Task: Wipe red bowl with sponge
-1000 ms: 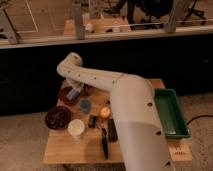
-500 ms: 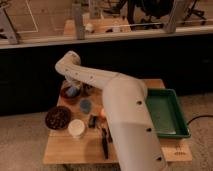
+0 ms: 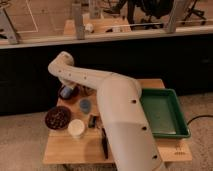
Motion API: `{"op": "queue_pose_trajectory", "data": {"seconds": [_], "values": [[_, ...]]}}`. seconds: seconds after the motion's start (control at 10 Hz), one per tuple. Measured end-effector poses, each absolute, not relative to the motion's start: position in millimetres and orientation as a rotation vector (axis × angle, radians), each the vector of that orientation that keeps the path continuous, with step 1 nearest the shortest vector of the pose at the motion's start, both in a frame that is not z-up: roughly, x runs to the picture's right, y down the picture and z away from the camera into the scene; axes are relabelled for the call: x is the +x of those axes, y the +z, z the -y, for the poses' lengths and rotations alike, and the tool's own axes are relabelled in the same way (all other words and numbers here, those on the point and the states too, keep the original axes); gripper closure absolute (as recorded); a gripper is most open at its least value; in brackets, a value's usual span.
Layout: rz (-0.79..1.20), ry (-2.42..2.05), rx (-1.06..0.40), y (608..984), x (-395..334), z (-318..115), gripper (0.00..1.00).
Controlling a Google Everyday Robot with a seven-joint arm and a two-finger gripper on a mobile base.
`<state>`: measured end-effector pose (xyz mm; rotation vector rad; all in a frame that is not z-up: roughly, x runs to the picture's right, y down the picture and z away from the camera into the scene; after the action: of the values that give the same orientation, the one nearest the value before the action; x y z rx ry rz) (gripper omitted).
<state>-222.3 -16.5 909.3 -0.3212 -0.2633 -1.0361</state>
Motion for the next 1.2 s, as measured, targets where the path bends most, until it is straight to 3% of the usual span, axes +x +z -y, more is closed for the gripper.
{"op": "queue_pose_trajectory", "data": {"seconds": [0.5, 1.2], "values": [[0.299, -1.053, -0.326, 892.7, -224.8, -12.0, 1.00], [0.216, -0.986, -0.345, 896.0, -169.0, 1.2, 1.00]]}}
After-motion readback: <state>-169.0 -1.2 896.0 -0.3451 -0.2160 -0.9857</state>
